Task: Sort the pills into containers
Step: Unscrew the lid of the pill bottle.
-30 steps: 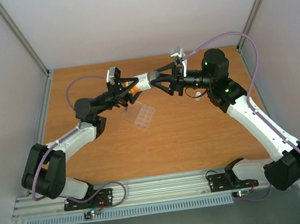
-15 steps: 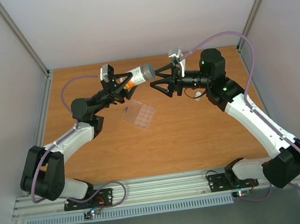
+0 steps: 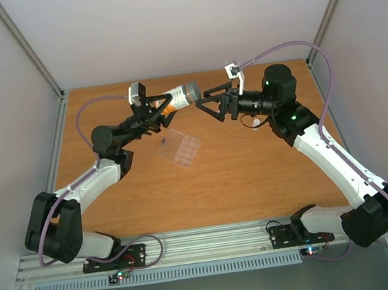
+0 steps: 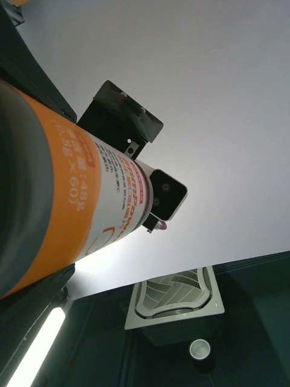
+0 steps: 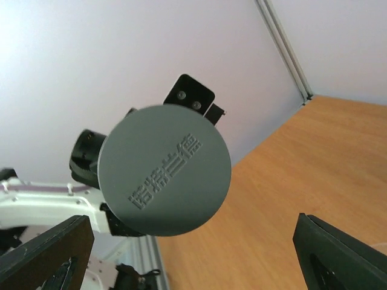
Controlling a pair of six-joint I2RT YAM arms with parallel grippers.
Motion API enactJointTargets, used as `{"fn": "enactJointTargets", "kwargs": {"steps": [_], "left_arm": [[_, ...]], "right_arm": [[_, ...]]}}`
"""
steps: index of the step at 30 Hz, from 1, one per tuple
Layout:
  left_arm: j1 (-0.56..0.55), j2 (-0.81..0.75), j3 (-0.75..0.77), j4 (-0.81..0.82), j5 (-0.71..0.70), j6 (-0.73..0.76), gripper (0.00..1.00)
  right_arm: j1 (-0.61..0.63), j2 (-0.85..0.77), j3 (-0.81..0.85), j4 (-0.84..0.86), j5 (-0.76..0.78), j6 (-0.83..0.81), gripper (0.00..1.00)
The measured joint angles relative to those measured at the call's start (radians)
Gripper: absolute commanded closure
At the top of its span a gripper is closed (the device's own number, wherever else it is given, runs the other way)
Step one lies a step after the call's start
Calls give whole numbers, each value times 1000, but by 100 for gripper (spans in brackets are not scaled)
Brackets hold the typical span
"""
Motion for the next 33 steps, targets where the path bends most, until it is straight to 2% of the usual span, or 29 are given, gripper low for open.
{"fn": "enactJointTargets", "kwargs": {"steps": [9, 15, 22, 33], "left_arm": [[0, 0, 9, -33, 8, 61, 96], [0, 0, 27, -85, 25, 124, 97], [-2, -15, 31, -188, 41, 216, 97], [-3, -23, 36, -240, 49, 273, 97]], "right_arm": [[-16, -10, -9, 41, 12, 396, 7], [-16, 0, -10, 66, 11, 563, 8], [-16, 45, 14, 54, 12, 634, 10], [-15, 78, 80, -7, 16, 643, 25]]}}
